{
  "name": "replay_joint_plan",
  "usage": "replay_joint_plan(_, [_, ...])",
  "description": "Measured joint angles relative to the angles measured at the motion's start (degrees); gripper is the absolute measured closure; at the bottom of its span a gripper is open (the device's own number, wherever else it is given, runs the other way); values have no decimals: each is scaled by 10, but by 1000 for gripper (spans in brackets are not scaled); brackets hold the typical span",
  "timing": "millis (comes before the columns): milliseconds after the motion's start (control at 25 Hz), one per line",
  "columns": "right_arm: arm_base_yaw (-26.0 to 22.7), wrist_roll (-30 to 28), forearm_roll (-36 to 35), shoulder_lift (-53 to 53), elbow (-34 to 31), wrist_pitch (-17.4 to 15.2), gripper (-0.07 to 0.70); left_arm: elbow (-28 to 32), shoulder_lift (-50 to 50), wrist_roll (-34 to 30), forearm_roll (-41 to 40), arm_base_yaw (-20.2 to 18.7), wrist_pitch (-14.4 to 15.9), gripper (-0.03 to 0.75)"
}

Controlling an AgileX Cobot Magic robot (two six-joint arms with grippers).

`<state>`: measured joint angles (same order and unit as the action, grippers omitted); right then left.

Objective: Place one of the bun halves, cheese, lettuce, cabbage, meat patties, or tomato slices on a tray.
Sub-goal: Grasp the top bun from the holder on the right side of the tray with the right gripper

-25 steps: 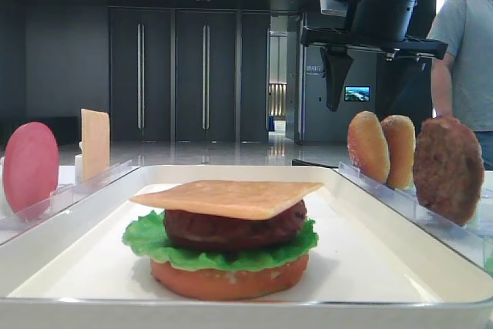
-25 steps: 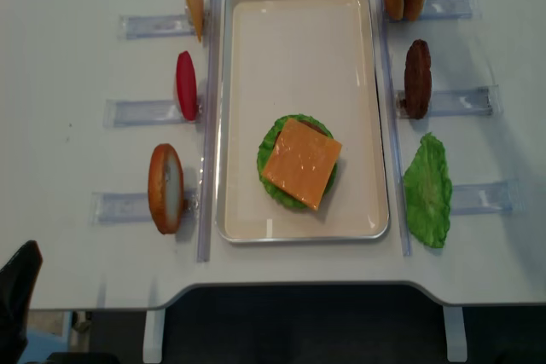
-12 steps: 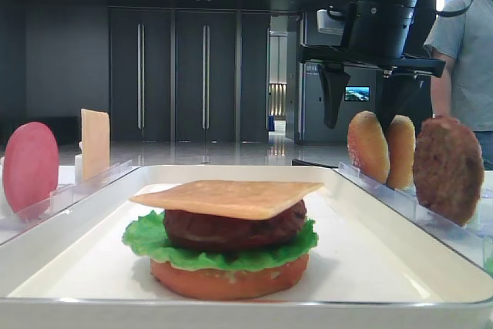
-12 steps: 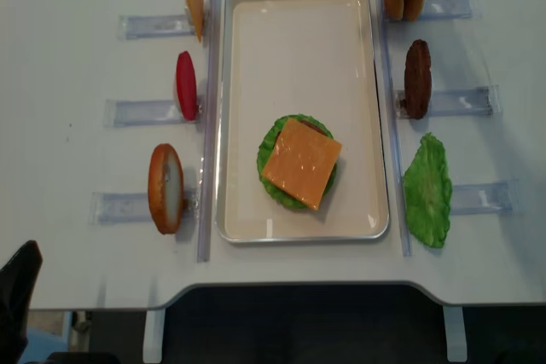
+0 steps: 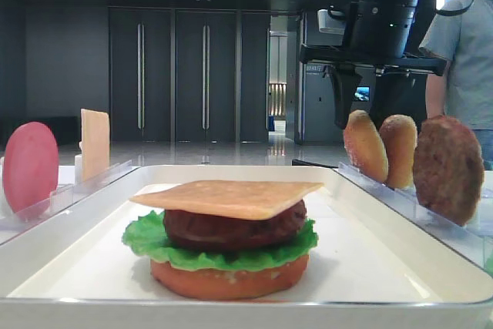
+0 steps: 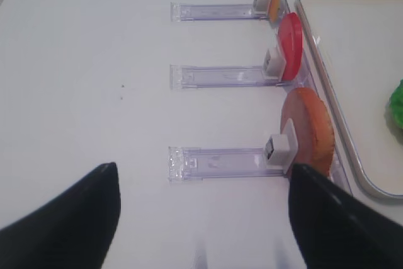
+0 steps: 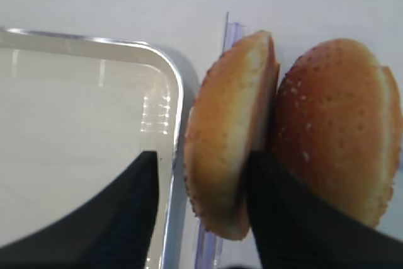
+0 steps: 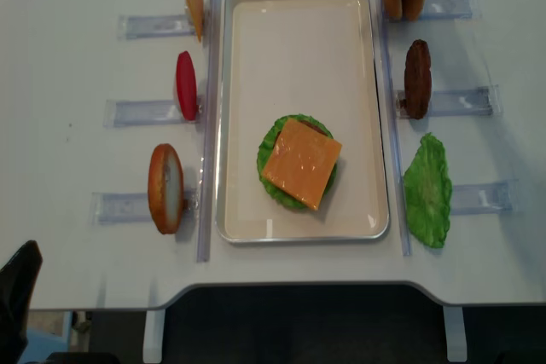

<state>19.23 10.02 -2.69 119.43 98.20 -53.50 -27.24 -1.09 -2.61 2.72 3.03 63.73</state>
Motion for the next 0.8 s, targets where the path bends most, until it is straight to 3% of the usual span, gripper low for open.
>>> replay_joint_plan(320, [0,0,2,-1,0,0,440,0,0,0,0,0,0,74])
replay_joint_plan(800, [0,0,0,-1,0,0,474,0,0,0,0,0,0,74])
